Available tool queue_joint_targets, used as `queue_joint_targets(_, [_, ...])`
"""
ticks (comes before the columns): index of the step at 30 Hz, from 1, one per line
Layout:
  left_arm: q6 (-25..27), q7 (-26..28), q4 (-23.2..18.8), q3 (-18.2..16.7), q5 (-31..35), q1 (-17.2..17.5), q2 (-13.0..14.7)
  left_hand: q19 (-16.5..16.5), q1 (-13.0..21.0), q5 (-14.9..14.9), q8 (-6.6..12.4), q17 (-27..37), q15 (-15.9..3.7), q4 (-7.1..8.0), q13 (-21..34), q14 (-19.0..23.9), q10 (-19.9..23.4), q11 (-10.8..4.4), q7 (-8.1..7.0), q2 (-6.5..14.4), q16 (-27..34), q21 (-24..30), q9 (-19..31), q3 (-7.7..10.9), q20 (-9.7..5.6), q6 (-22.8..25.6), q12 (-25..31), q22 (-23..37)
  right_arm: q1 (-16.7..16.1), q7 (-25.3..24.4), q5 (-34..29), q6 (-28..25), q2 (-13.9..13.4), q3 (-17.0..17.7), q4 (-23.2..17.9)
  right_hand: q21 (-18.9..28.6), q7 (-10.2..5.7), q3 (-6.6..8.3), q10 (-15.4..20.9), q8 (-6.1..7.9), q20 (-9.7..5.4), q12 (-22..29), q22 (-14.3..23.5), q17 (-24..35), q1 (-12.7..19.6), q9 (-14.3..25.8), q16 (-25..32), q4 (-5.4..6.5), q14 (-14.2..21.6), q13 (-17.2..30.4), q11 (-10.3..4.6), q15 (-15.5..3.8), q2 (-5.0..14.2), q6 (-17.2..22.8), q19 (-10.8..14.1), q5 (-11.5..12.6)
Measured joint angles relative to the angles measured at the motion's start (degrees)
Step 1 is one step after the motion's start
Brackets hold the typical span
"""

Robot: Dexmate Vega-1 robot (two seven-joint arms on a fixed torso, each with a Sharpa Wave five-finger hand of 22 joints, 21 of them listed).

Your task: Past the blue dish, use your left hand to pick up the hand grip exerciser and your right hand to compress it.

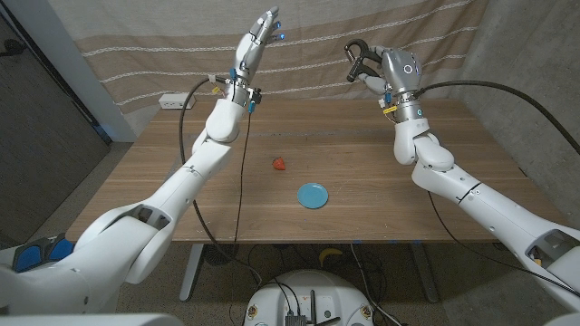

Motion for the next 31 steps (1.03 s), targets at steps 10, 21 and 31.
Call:
queue_joint_targets(10, [4.82, -2.47, -3.39, -0.8, -5.81, 2.46, 1.3, -5.76, -1.67, 0.25, -1.49, -0.52, 0.13, -0.08, -0.79, -6.49, -4.98, -0.54, 0.99, 1.72, -1.32, -3.47, -0.5, 1.35, 1.38, -4.27, -1.35, -0.28, -0.77, -0.52, 0.74, 0.92, -0.2, 0.6, -0.62, 0.44, -0.01, 0.0, -0.24, -0.22, -0.02, 0.0, 0.28, 0.0, -0.01, -0.01, -0.33, 0.0, 0.29, -0.01, -0.42, -0.3, 0.01, 0.0, -0.03, 0.0])
queue_joint_targets(21, [11.28, -4.27, -7.87, -1.6, -11.82, 5.26, 3.0, -6.86, -2.23, 3.13, -1.5, -0.52, 0.18, 3.86, -1.33, -9.65, -7.63, 0.9, 3.68, 3.91, -1.32, -4.74, -0.53, 9.78, 2.48, -7.59, -1.35, -0.11, -2.2, -0.65, 1.08, 1.18, -0.48, 1.32, -2.16, 0.64, -0.22, 0.0, -0.39, -0.44, 0.0, 0.0, 0.27, -0.01, -0.02, -0.01, -0.47, 0.0, 0.29, -0.01, -0.27, -0.31, 0.02, -0.22, -0.48, -0.22])
queue_joint_targets(31, [14.97, -4.35, -13.2, -3.1, -15.15, 9.06, 5.1, -7.07, -2.23, 3.42, -1.5, -0.52, 0.32, 4.3, -1.33, -10.12, -8.02, 1.13, 3.79, 3.91, -1.31, -4.74, -0.53, 10.96, 2.28, -7.88, -1.35, -0.11, -3.57, -1.0, 1.13, 1.11, -0.62, 1.96, -3.68, 1.05, -0.22, -0.01, -0.69, -0.44, 0.2, 0.0, 0.27, -0.01, -0.02, -0.01, -0.99, 0.01, 0.29, -0.02, -0.43, -0.31, 0.02, -0.22, -1.1, -0.22])
